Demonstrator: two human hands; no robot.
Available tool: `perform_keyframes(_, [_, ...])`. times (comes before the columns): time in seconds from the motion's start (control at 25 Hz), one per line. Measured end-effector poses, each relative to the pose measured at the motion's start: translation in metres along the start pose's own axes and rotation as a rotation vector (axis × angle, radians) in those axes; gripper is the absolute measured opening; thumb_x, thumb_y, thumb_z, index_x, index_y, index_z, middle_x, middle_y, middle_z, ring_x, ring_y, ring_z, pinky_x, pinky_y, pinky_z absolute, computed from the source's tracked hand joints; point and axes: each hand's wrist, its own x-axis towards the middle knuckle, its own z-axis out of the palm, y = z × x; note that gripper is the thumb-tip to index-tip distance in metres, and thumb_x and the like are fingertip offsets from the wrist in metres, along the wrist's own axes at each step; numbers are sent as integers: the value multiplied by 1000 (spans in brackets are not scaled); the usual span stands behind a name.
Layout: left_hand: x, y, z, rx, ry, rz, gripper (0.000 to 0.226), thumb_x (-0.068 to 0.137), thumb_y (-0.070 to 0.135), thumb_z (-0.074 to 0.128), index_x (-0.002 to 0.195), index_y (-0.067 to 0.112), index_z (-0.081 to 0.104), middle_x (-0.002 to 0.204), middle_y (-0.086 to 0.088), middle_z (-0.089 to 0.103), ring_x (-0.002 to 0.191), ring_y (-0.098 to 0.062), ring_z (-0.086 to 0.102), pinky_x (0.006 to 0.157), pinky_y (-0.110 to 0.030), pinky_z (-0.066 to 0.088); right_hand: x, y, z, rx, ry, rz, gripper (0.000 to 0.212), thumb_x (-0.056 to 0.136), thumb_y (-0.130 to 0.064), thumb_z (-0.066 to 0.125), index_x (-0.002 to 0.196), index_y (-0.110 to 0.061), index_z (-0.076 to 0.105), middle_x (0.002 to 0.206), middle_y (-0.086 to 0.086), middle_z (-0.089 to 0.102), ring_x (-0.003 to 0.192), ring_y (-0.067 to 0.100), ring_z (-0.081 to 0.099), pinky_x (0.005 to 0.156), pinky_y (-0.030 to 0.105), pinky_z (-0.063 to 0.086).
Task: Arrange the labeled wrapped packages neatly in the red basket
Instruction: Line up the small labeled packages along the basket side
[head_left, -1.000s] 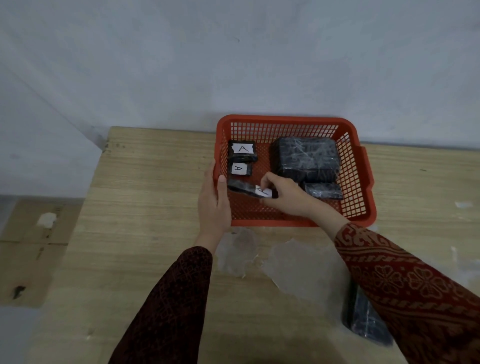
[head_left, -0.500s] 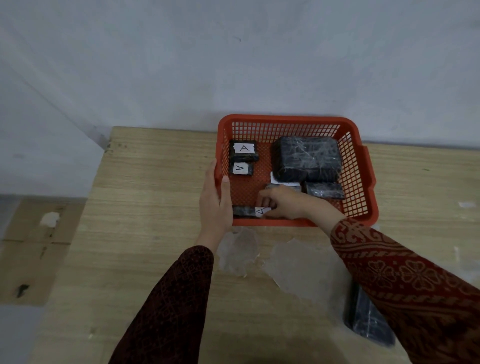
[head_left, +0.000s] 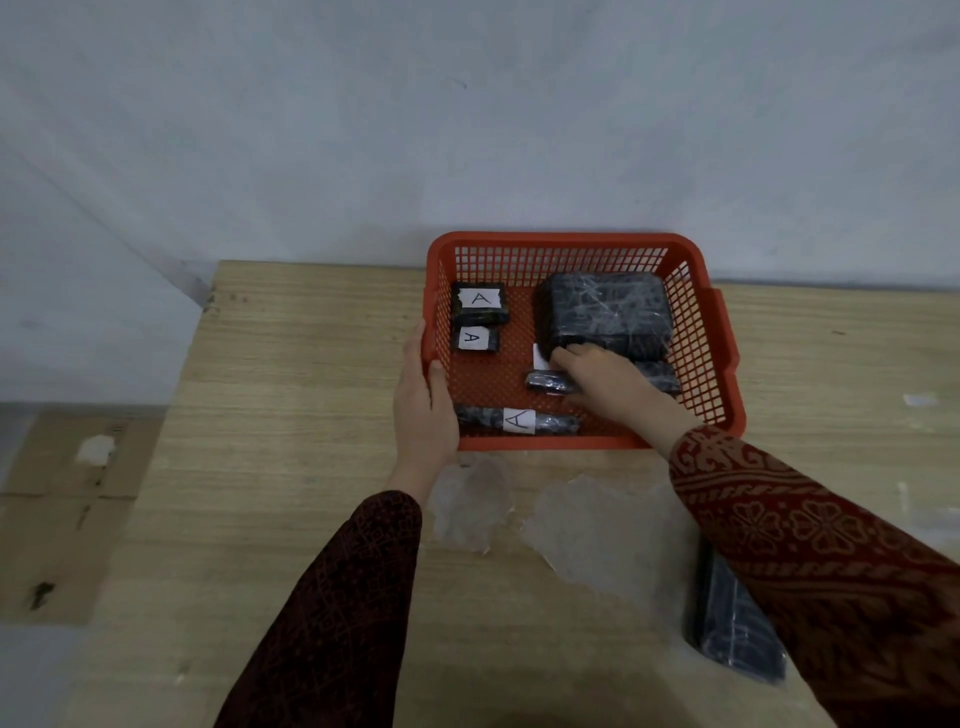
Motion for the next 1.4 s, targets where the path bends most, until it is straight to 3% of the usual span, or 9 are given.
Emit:
perform_keyframes(0.12, [0, 0, 0, -15, 1, 8, 46, 103, 15, 32, 149, 16, 30, 144, -7, 48, 127, -20, 50, 107, -47, 44, 2, -4, -3, 393, 43, 41, 29, 86, -16, 63, 111, -10, 50, 102, 13, 66, 85, 26, 63, 68, 37, 50])
perform_keyframes(0.24, [1, -1, 0, -24, 6, 12, 45, 103, 14, 32, 149, 15, 31, 143, -7, 49, 127, -20, 51, 105, -48, 45, 13, -13, -8, 654, 18, 75, 27, 90, -20, 60, 115, -12, 56, 103, 10, 64, 88, 24, 60, 72, 29, 45])
perform_keyframes(0.36, [1, -2, -1, -18, 1, 9, 45, 103, 16, 33, 149, 16, 31, 145, -7, 48, 129, -21, 50, 105, -49, 45, 30, -21, -10, 598, -28, 39, 30, 91, -22, 60, 119, -14, 59, 101, 7, 59, 90, 20, 54, 76, 27, 38])
perform_keyframes(0.56, [2, -3, -1, -7, 7, -2, 46, 103, 18, 33, 149, 16, 30, 148, -5, 46, 133, -19, 47, 109, -47, 42, 55, -39, -10, 549, -78, 26, 21, 88, -17, 64, 106, -8, 59, 100, 10, 61, 95, 27, 59, 78, 32, 47])
perform_keyframes(0.8, [2, -2, 1, -10, 15, -13, 46, 103, 17, 34, 149, 16, 31, 147, -5, 46, 132, -16, 47, 110, -45, 41, 52, -61, -3, 73, 181, 1, 24, 90, -18, 56, 109, -4, 55, 111, 15, 58, 106, 33, 54, 82, 43, 47])
perform_keyframes(1.0, [1, -1, 1, -27, 13, -2, 45, 103, 17, 34, 148, 17, 33, 143, -5, 49, 128, -17, 50, 108, -46, 43, 7, -35, -9, 109, 303, -4, 21, 87, -19, 59, 103, -6, 57, 102, 13, 60, 98, 31, 57, 75, 40, 48])
perform_keyframes(1.08, [1, 0, 1, -38, 18, -5, 44, 103, 15, 34, 147, 16, 34, 141, -4, 51, 126, -17, 51, 107, -46, 43, -21, -4, -8, 49, 246, 78, 30, 83, -23, 64, 108, -9, 56, 106, 12, 60, 102, 31, 57, 78, 39, 50])
perform_keyframes(1.24, [1, -1, 2, -39, 29, -12, 44, 102, 11, 34, 147, 14, 34, 141, -3, 50, 126, -17, 50, 108, -47, 42, -51, 42, -6, -54, -94, 325, 69, 76, -32, 74, 132, -12, 39, 129, 15, 47, 125, 34, 44, 96, 44, 47])
perform_keyframes(1.4, [3, -3, 2, -18, 23, -23, 44, 103, 12, 33, 147, 13, 33, 146, -12, 46, 131, -28, 47, 109, -52, 40, -42, 48, -1, -56, -28, 334, 58, 80, -12, 69, 130, -10, 41, 130, 15, 48, 125, 35, 42, 95, 45, 47])
